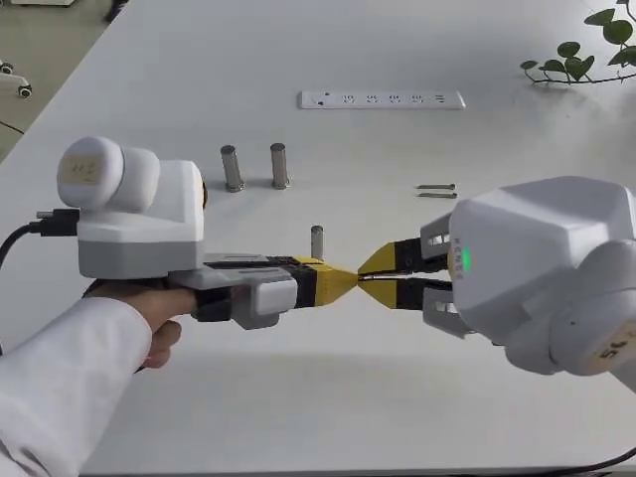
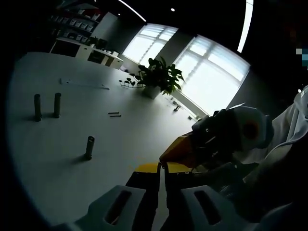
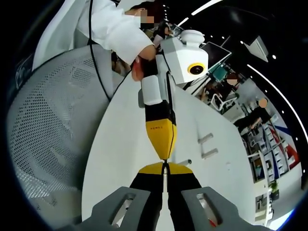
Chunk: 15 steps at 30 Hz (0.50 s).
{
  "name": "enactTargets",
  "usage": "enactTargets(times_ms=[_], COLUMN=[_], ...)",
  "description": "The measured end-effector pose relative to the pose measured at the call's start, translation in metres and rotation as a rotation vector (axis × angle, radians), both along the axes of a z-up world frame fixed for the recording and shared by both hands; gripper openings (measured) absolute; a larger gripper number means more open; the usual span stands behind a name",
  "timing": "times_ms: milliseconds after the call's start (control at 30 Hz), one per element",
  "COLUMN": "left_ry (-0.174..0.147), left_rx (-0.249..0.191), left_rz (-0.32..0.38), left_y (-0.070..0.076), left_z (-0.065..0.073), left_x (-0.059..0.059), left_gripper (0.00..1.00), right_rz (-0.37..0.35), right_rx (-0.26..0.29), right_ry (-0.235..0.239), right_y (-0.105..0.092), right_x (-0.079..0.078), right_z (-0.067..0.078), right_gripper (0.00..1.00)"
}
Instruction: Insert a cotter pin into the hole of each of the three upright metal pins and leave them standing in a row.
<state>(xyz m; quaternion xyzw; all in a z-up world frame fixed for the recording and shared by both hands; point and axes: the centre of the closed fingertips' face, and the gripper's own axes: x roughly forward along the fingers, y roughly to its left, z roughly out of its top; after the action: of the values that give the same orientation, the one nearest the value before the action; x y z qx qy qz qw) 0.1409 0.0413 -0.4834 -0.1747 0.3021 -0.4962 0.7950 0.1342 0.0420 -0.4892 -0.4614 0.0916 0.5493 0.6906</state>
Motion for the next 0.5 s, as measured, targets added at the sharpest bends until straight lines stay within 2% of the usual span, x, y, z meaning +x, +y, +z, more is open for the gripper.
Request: enactTargets(times_ms=[100, 433, 500], left_ry=[0.009, 0.004, 0.015], left_rx=[-0.009, 0.006, 0.011], left_rz=[0.003, 0.001, 0.001], left_y=[0.0001, 0.0001, 0.0002], left_z=[0.0, -0.0009, -0.0009], left_x=[-0.0007, -0.0016, -0.002], left_gripper=[0.01, 0.0, 0.0], right_rz=[-0.003, -0.009, -0.011], right_rx=[0.002, 0.002, 0.003], right_ry=[0.002, 0.009, 0.013], right_y=[-0.0003, -0.0007, -0.0006], right_x=[-0.0008, -0.0022, -0.0026], right_z=[-0.0001, -0.0007, -0.0005], right_gripper=[0.0, 0.0, 0.0])
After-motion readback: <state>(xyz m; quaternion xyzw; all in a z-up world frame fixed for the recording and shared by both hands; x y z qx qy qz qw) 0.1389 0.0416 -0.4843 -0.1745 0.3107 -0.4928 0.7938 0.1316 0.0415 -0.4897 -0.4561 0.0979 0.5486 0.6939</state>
